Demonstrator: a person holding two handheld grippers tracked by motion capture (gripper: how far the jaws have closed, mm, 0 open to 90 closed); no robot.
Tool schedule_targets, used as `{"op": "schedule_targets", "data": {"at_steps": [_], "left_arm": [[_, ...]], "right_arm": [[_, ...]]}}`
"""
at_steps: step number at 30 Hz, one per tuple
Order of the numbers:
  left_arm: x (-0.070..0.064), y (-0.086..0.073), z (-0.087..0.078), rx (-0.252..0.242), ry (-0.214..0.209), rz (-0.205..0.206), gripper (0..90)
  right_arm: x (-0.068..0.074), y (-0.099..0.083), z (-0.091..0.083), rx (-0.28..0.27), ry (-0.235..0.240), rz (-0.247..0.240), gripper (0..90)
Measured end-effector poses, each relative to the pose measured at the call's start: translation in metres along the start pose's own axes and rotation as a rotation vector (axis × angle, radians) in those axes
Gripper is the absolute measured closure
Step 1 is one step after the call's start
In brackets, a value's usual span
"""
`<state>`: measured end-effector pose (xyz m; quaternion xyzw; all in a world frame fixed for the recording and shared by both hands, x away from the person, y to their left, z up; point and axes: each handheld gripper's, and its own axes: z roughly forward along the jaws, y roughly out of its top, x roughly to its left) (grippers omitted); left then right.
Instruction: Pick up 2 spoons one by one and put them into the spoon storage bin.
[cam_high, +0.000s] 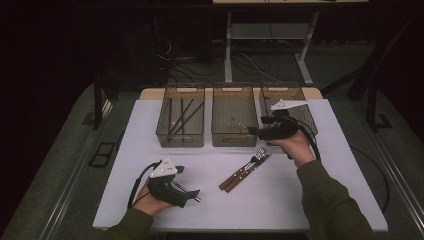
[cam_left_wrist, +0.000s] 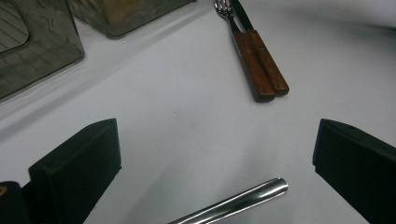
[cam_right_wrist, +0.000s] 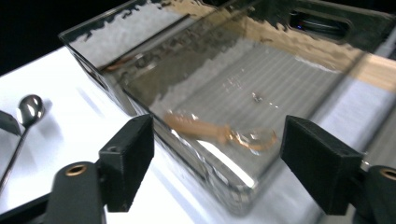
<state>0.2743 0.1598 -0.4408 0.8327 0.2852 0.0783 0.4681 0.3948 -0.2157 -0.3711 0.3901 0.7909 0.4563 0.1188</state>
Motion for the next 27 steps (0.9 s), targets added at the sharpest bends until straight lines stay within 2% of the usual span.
{"op": "schedule_targets", "data": {"at_steps": [4,8,16,19,22,25,27], "left_arm": [[0.0,0.0,0.0,-0.001,0.005,-0.002,0.3],[0.0,0.0,0.0,0.0,0.007,0.0,0.8],[0.001,0.0,-0.002,0.002,0.011,0.003,3.4],[0.001,0.0,-0.002,0.009,0.018,0.005,5.0],[0.0,0.001,-0.004,0.009,0.02,0.016,8.9],[0.0,0.001,-0.005,0.006,0.024,0.018,14.4],[0.001,0.001,-0.005,0.008,0.02,0.021,16.2]], "right_arm": [[0.0,-0.017,-0.008,0.001,-0.007,0.001,20.2],[0.005,-0.032,-0.014,0.012,-0.068,-0.031,18.4],[0.011,-0.063,-0.028,0.008,-0.087,-0.055,14.4],[0.01,-0.075,-0.034,0.004,-0.104,-0.043,14.4],[0.011,-0.085,-0.04,-0.001,-0.105,-0.033,14.4],[0.011,-0.097,-0.045,0.001,-0.096,-0.045,14.4],[0.012,-0.105,-0.047,-0.005,-0.109,-0.052,14.4]]}}
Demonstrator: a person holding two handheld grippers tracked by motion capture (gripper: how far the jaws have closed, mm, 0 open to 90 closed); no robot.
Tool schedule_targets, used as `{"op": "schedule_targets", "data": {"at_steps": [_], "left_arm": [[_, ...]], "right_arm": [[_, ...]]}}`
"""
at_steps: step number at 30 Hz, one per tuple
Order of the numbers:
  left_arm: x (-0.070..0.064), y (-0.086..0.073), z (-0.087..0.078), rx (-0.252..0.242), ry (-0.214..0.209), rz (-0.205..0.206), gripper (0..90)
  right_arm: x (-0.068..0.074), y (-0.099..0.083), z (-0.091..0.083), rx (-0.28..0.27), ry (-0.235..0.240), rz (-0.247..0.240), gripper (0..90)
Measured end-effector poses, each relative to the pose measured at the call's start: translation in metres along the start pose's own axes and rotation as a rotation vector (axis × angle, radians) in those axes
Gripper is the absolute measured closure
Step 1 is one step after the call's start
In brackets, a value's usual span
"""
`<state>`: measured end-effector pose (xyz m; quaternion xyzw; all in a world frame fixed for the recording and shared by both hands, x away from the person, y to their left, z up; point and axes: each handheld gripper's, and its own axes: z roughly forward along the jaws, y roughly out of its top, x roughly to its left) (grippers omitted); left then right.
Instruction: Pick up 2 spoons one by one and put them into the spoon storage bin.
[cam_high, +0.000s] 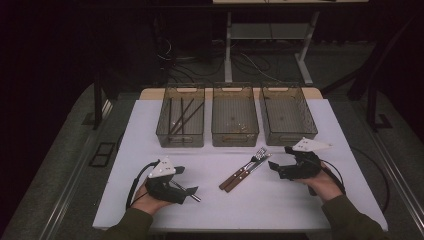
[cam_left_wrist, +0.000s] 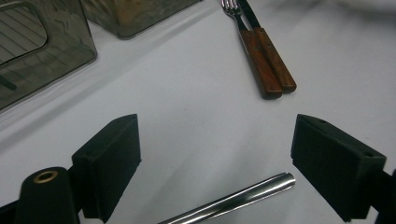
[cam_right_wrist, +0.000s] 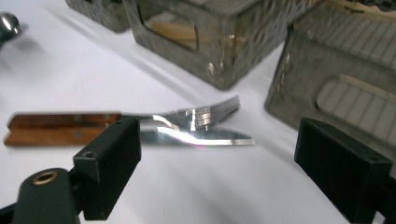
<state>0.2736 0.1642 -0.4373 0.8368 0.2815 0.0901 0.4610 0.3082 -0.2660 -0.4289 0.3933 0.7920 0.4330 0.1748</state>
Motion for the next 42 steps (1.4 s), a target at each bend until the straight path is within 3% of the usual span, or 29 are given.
{"op": "schedule_targets", "data": {"at_steps": [5,10,12,16,21,25,31,42], "left_arm": [[0.0,0.001,-0.003,-0.008,-0.01,0.007,27.5],[-0.001,0.002,-0.007,0.006,-0.01,0.015,43.1],[-0.001,0.002,-0.009,0.013,-0.013,0.022,53.1],[0.001,0.001,-0.012,0.054,-0.017,0.007,70.0],[-0.001,-0.007,-0.018,0.116,-0.036,0.008,88.0],[-0.002,-0.011,-0.012,0.168,-0.055,0.022,89.6],[-0.001,-0.014,0.0,0.207,-0.071,0.039,89.6],[-0.001,-0.007,0.01,0.195,-0.045,0.052,89.8]], "right_arm": [[0.002,-0.016,-0.006,0.014,0.033,0.022,14.4],[0.005,-0.029,-0.013,0.028,0.033,0.0,14.4],[0.004,-0.032,-0.016,0.024,0.045,-0.009,14.4],[0.003,-0.039,-0.024,0.026,0.046,-0.015,14.4],[0.001,-0.042,-0.031,0.02,0.038,0.012,14.4],[0.001,-0.041,-0.03,0.019,0.037,0.015,14.4],[0.002,-0.041,-0.029,0.03,0.037,0.007,14.4],[0.004,-0.041,-0.026,0.035,0.04,-0.006,14.4]]}}
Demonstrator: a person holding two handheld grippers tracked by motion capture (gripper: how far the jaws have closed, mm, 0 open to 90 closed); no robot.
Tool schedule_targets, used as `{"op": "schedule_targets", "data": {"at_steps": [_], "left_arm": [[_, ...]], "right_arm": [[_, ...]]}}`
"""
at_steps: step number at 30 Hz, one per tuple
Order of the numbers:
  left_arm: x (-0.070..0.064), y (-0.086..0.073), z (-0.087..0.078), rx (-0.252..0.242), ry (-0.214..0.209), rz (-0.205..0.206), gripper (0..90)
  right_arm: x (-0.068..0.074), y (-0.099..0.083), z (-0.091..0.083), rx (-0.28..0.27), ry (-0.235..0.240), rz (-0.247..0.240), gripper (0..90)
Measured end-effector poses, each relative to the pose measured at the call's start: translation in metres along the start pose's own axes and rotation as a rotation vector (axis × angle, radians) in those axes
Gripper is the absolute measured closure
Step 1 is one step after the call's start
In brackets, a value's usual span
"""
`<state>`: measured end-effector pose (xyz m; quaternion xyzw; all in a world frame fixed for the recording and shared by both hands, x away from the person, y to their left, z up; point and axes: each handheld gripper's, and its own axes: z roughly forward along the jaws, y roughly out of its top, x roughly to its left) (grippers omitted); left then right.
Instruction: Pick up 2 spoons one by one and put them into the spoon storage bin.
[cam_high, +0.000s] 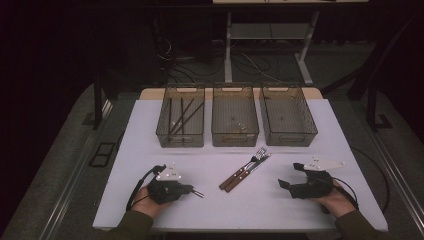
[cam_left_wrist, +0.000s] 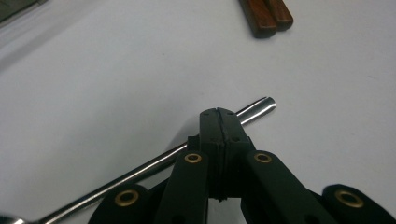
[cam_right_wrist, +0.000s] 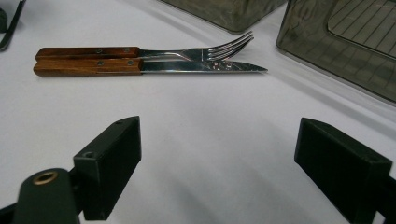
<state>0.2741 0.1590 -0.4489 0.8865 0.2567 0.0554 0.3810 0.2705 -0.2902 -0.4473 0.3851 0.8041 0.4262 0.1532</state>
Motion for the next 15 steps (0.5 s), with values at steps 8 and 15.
{"op": "schedule_targets", "data": {"at_steps": [8,15], "left_arm": [[0.006,0.008,0.007,0.004,0.026,-0.002,89.8],[0.013,0.016,0.012,0.016,0.042,0.01,89.8]], "right_arm": [[-0.001,0.0,0.0,0.001,-0.005,-0.005,14.4],[0.0,0.001,0.001,0.008,-0.007,-0.009,14.4]]}}
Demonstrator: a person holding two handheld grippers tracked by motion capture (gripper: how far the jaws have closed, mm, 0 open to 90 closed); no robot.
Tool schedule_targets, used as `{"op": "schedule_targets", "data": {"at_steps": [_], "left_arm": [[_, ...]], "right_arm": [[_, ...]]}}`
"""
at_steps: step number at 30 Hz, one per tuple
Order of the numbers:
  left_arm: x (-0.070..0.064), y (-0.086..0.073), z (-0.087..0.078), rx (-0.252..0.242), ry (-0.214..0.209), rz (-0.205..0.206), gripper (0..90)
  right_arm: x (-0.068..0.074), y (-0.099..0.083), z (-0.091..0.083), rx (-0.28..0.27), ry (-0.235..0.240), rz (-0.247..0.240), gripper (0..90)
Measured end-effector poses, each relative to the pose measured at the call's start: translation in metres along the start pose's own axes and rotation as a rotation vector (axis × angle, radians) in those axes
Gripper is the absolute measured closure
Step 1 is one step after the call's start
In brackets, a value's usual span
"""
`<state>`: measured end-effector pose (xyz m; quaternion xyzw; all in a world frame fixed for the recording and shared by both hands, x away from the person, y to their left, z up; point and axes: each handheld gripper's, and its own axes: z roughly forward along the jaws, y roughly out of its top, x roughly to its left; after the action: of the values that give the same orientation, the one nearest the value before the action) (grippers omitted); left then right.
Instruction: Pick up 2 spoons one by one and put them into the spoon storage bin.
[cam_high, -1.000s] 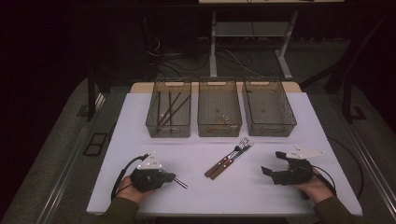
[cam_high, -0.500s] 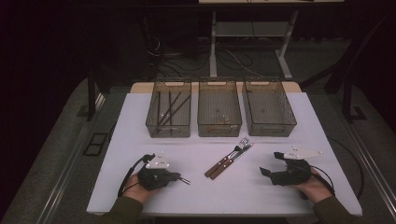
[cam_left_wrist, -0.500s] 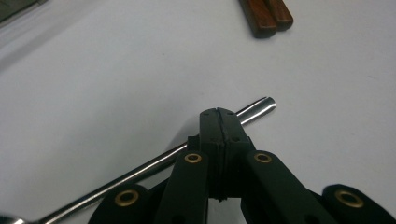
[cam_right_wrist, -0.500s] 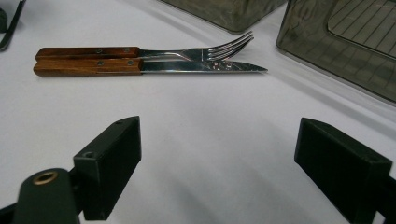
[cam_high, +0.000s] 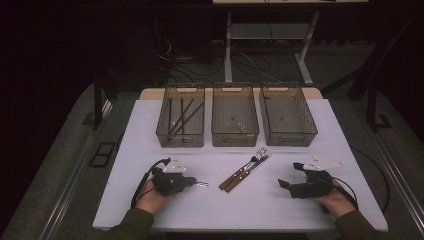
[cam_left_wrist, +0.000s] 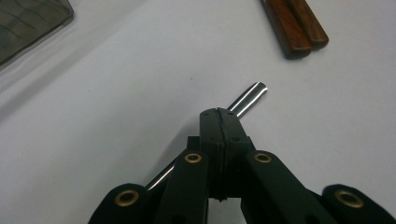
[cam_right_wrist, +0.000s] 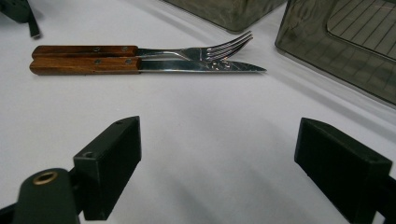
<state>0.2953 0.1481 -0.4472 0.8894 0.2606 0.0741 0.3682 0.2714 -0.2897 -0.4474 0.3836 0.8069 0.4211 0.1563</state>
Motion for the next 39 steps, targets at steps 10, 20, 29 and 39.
{"op": "schedule_targets", "data": {"at_steps": [10,20,29,39], "left_arm": [[0.01,0.009,0.009,-0.008,0.02,-0.031,89.8],[0.011,0.007,-0.013,-0.115,0.012,-0.08,78.7],[0.027,-0.011,-0.048,-0.15,0.108,-0.127,60.8],[0.043,-0.026,-0.063,-0.098,0.203,-0.151,47.7]], "right_arm": [[0.001,0.0,-0.001,0.002,0.002,-0.007,14.4],[0.002,0.001,-0.001,0.004,0.005,-0.013,14.4],[0.003,0.001,0.0,0.007,0.015,-0.021,14.4],[0.002,0.0,0.001,0.016,0.01,-0.019,14.4]]}}
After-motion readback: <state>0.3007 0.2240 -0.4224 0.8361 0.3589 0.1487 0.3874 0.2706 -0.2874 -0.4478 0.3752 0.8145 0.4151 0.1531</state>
